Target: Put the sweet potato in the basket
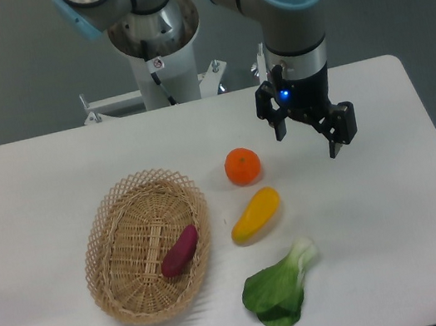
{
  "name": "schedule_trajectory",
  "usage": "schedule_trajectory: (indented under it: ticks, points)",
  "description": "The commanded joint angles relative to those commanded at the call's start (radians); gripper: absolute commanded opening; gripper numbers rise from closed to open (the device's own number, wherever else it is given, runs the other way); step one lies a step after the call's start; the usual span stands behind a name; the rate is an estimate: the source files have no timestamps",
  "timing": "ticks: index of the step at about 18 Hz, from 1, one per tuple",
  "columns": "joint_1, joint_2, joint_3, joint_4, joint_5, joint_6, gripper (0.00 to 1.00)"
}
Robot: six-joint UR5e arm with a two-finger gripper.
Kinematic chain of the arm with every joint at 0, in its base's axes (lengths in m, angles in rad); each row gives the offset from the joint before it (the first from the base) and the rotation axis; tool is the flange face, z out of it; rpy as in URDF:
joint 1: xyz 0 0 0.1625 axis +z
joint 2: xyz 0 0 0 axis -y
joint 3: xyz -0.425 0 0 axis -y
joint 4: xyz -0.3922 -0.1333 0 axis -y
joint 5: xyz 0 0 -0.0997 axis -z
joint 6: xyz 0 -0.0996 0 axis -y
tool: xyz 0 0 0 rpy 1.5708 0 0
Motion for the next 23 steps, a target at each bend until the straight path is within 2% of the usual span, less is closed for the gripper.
schedule_trajectory:
  ticks: [23]
  points:
    - [-0.003,-0.012,0.014,0.002,-0.008,0.011,1.0]
